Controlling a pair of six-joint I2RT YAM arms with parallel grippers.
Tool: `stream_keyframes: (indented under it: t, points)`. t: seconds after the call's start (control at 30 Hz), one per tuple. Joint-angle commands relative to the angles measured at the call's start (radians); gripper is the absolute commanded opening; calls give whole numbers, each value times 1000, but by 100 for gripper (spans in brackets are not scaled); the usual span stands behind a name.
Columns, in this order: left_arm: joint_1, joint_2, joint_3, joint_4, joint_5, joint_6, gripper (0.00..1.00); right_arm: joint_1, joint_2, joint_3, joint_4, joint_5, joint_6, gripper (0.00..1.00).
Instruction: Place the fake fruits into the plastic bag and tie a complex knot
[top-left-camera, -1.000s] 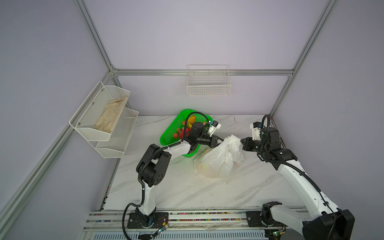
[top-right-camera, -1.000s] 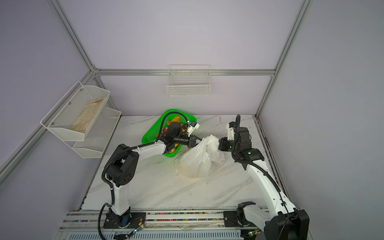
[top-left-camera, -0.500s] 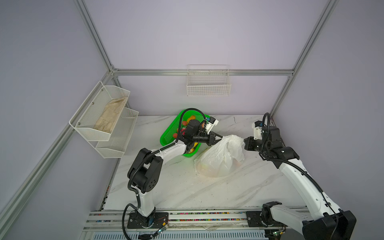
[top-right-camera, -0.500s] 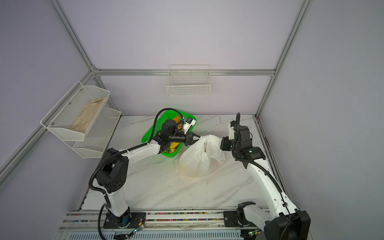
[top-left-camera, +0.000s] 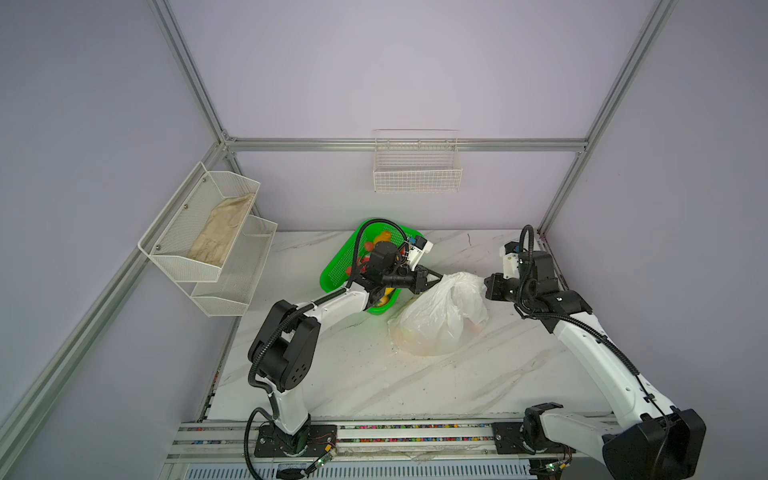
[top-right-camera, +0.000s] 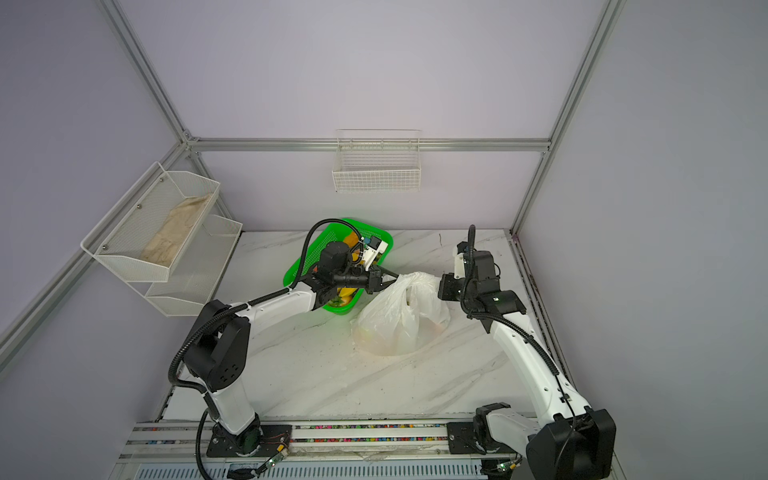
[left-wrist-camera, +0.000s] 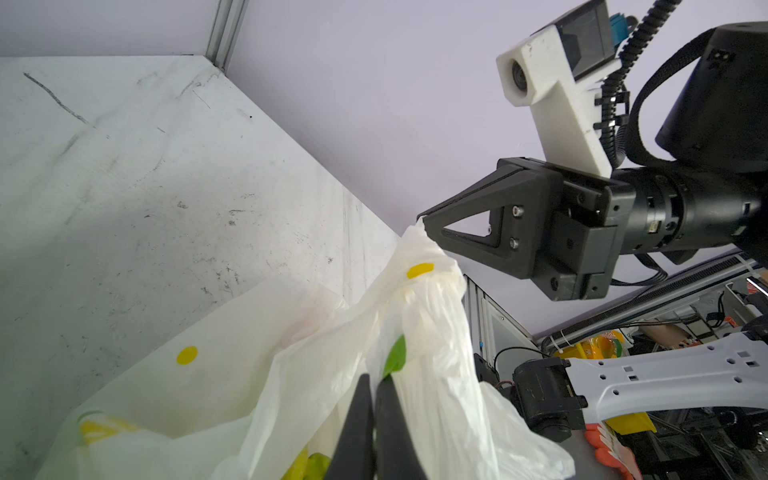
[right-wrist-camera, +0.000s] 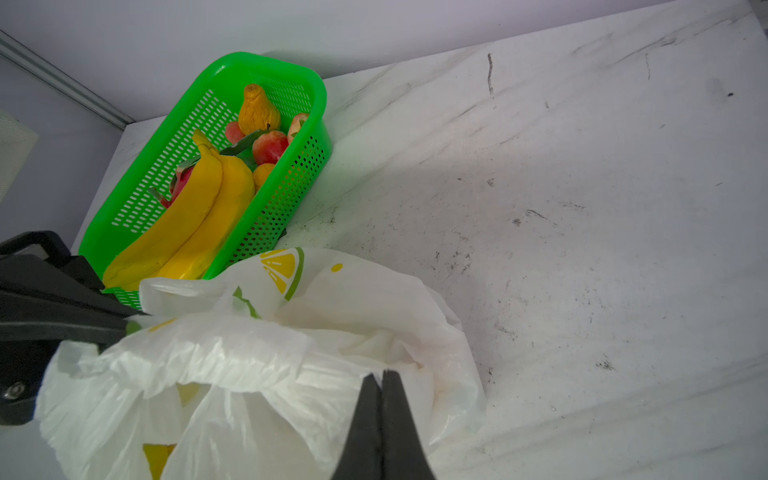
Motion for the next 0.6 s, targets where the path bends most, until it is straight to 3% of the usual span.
stream_keyframes:
  t: [0.0, 0.57]
  points:
    - [50, -75, -41, -13, -36, 31, 0, -16, 1, -5, -21, 136, 13, 0]
    - [109, -167, -104, -31, -52, 33, 0, -16, 34, -19, 52, 159, 8, 0]
